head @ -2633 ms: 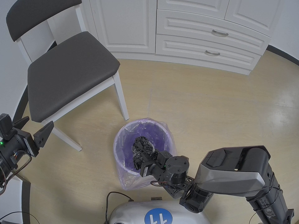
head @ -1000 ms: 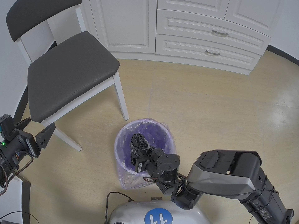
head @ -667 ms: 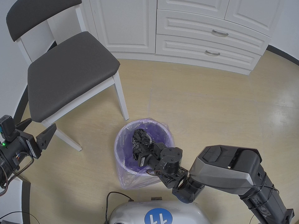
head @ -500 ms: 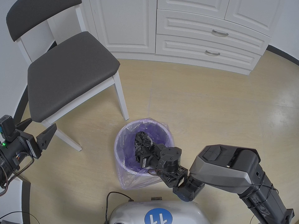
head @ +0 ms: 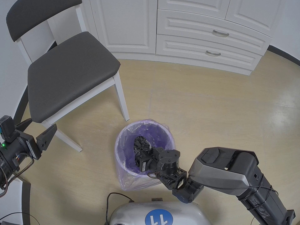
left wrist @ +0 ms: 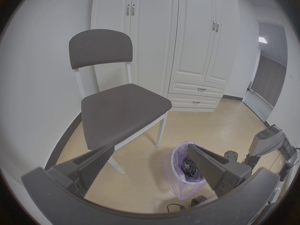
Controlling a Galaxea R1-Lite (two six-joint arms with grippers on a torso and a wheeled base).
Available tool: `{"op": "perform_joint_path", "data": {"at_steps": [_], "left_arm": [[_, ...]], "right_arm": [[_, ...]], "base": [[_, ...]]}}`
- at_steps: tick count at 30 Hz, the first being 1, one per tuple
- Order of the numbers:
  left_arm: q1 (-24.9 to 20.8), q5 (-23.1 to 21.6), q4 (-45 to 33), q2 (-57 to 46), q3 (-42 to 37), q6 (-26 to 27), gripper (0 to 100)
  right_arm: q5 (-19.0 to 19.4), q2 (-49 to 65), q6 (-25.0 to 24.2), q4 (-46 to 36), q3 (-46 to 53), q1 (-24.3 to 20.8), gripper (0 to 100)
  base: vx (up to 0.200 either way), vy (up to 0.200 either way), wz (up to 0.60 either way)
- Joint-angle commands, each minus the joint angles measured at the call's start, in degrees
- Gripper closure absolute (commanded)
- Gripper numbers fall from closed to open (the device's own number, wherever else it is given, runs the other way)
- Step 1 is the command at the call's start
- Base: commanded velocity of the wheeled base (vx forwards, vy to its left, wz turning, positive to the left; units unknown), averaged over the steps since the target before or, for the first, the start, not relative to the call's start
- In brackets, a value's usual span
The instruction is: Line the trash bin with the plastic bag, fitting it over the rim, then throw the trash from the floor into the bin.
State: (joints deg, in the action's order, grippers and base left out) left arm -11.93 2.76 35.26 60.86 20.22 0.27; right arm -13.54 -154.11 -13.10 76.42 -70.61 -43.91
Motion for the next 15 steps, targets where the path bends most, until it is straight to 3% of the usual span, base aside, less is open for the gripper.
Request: {"op": "perform_joint_path", "data": {"at_steps": [1, 6, 7, 15], "left_arm": [[0.0, 0.1, 0.0, 0.0, 0.0, 0.0, 0], [0.0, 0.1, -0.1, 0.0, 0.0, 0.0, 0], [0.0, 0.1, -0.2, 0.0, 0.0, 0.0, 0], [-0.4, 0.1, -0.3, 0.0, 0.0, 0.0, 0]], "right_arm": [[0.0, -1.1, 0.0, 0.0, 0.1, -0.1, 100], [0.0, -1.3, 0.0, 0.0, 0.1, -0.1, 100], [0.0, -1.2, 0.0, 0.0, 0.1, 0.0, 0], [0.0, -0.9, 0.1, 0.1, 0.0, -0.1, 0]], "base": [[0.0, 0.0, 0.0], [0.0, 0.0, 0.0], [0.0, 0.0, 0.0], [0.0, 0.0, 0.0]]}}
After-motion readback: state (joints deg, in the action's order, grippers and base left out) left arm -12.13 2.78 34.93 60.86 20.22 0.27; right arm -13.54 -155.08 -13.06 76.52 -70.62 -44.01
